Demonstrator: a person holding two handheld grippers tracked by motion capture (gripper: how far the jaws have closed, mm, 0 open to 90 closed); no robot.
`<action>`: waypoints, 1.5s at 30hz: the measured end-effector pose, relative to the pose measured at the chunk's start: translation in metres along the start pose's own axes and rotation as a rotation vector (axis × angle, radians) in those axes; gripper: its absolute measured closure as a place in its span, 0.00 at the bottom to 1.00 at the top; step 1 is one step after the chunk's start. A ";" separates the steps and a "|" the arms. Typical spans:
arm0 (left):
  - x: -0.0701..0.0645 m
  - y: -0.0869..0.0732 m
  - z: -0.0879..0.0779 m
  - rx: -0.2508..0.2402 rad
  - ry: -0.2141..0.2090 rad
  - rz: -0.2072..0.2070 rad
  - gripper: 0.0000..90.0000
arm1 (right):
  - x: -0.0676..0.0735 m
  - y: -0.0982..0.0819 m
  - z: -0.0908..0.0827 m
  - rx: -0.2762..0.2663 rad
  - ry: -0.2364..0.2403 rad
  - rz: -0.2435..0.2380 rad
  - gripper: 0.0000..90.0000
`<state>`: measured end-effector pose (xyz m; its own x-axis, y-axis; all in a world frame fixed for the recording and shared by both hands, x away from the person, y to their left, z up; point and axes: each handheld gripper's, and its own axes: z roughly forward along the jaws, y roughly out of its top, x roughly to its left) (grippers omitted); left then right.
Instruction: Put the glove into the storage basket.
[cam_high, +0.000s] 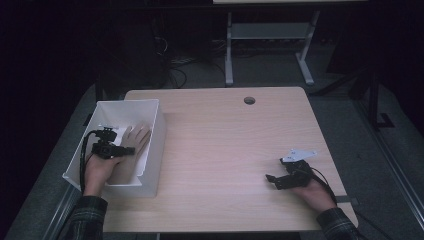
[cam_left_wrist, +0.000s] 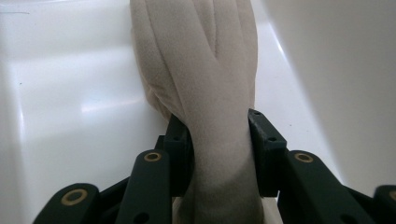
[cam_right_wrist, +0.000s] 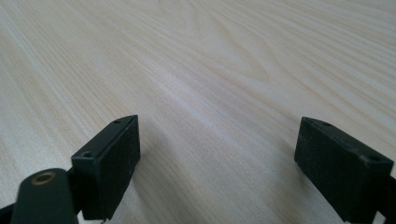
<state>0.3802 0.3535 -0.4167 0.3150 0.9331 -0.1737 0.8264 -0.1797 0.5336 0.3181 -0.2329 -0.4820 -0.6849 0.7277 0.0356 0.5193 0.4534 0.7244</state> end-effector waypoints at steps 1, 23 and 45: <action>0.000 0.000 0.000 0.001 0.000 0.000 0.71 | 0.000 0.000 0.000 -0.001 0.000 -0.001 0.15; -0.029 0.037 -0.057 -0.189 0.012 0.084 0.20 | 0.000 0.000 0.000 0.000 -0.001 0.000 0.15; -0.164 0.068 -0.062 -0.250 -0.231 0.288 0.20 | 0.000 0.000 0.000 -0.002 -0.002 0.005 0.15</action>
<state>0.3560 0.2078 -0.3003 0.6352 0.7569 -0.1536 0.5602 -0.3147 0.7663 0.3177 -0.2327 -0.4821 -0.6816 0.7307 0.0377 0.5216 0.4491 0.7254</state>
